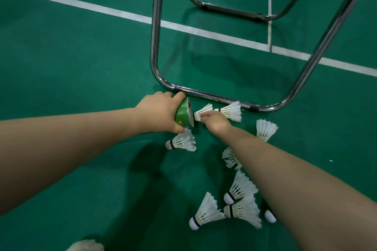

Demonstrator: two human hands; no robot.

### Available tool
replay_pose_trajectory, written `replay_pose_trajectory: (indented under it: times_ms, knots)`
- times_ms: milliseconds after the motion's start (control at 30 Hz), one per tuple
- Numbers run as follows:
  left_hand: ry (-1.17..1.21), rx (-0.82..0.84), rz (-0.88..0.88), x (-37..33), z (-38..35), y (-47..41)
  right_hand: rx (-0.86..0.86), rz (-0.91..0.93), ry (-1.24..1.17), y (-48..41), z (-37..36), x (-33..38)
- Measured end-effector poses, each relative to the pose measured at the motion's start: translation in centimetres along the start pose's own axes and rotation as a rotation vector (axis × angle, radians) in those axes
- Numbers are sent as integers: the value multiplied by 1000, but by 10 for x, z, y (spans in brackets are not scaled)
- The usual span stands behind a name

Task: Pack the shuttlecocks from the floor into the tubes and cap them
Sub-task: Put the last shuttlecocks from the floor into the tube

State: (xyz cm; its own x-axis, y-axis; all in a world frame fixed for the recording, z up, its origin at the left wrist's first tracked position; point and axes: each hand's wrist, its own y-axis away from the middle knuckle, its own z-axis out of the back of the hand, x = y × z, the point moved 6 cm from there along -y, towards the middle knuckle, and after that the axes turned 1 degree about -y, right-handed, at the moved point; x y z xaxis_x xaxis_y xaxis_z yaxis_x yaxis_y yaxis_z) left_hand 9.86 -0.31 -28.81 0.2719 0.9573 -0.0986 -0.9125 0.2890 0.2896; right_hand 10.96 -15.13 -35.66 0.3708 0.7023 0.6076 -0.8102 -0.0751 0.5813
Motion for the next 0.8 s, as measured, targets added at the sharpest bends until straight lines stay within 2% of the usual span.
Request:
replay_pose_trajectory:
  times_ms: [200,300,400,533,600,800]
  knots:
    - [-25,35,-2,4,-6,3,-242,15,-408,13,34,-9]
    - [-39,60,4,6,-9,8,-288,49,-520,23,49,-9]
    - [-44,76,-10,2,-13,13,-191,130,-543,38,45,-3]
    - [-53,107,-18,-5,-18,18,-42,225,-408,55,25,12]
    - [-50,100,-23,-12,-17,20,14,202,-418,61,15,14]
    - [-22,66,-51,-32,-5,29,303,60,-673,85,-13,16]
